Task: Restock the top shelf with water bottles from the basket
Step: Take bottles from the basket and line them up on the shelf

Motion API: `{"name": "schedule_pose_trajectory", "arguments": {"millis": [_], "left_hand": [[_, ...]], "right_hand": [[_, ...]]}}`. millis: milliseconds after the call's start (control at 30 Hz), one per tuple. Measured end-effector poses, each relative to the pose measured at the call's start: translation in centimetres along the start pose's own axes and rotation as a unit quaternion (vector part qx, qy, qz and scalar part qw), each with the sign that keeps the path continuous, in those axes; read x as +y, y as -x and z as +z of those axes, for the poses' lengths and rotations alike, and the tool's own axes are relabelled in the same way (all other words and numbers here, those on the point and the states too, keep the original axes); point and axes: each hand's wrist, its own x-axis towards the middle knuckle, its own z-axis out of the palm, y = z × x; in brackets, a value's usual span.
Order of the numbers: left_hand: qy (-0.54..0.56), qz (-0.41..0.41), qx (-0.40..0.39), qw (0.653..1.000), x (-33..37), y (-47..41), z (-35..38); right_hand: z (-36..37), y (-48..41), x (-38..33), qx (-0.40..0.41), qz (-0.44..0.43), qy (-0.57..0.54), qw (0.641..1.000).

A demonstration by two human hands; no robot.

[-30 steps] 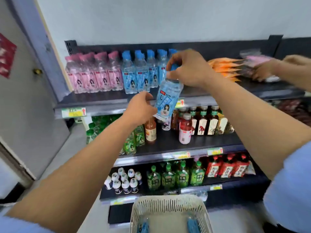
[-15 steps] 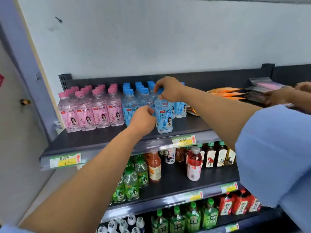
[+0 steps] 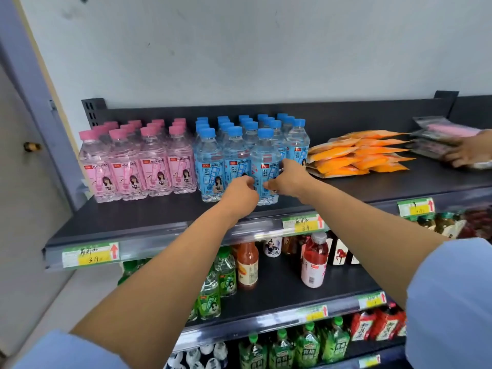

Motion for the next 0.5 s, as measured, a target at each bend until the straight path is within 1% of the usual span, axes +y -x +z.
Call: {"name": "schedule_pose_trajectory", "arguments": {"millis": [133, 200, 367, 500], "left_hand": [[0.023, -0.011, -0.018, 1.0, -0.1, -0.4, -0.3], [0.02, -0.01, -0.009, 1.0, -0.4, -0.5, -0.5], [0.001, 0.008, 0.043, 0.999, -1.1, 0.0, -1.3], [0.008, 0.055, 0.076, 0.996, -1.3, 1.1, -1.8]], "right_hand": [[0.4, -0.1, -0.1, 0.07, 0.002, 0.016, 0.997], [1.0, -0.2, -0.2, 0.106, 0.003, 0.029, 0.994], [2.9, -0.8, -0.2, 0.124, 0.031, -0.008, 0.992], [3.3, -1.3, -0.4, 0.123, 0.054, -0.001, 0.991]]}}
